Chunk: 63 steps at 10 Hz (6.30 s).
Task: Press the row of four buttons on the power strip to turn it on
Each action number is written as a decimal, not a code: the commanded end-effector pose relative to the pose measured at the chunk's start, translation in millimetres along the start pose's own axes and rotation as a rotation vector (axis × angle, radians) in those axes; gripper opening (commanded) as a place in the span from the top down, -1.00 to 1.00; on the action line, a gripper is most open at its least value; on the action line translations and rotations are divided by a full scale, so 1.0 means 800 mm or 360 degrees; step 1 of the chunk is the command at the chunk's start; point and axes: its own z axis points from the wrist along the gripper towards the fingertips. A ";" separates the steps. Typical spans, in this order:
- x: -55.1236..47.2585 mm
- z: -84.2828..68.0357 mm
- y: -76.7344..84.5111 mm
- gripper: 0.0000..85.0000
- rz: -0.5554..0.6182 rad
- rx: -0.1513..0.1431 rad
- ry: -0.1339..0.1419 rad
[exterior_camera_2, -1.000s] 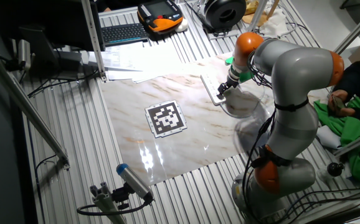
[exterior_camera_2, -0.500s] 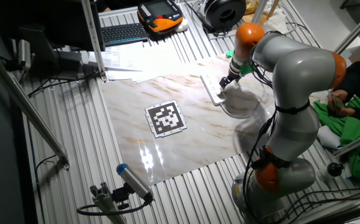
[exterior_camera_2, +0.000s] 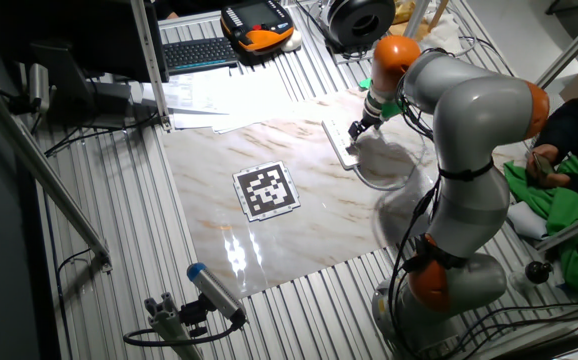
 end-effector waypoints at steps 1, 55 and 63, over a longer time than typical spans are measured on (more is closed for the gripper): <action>-0.003 0.004 0.000 -1.00 0.0000 -0.0005 0.0002; -0.052 -0.005 0.002 -1.00 0.0063 -0.0006 0.0024; -0.063 -0.003 -0.001 -1.00 0.0193 0.0019 0.0052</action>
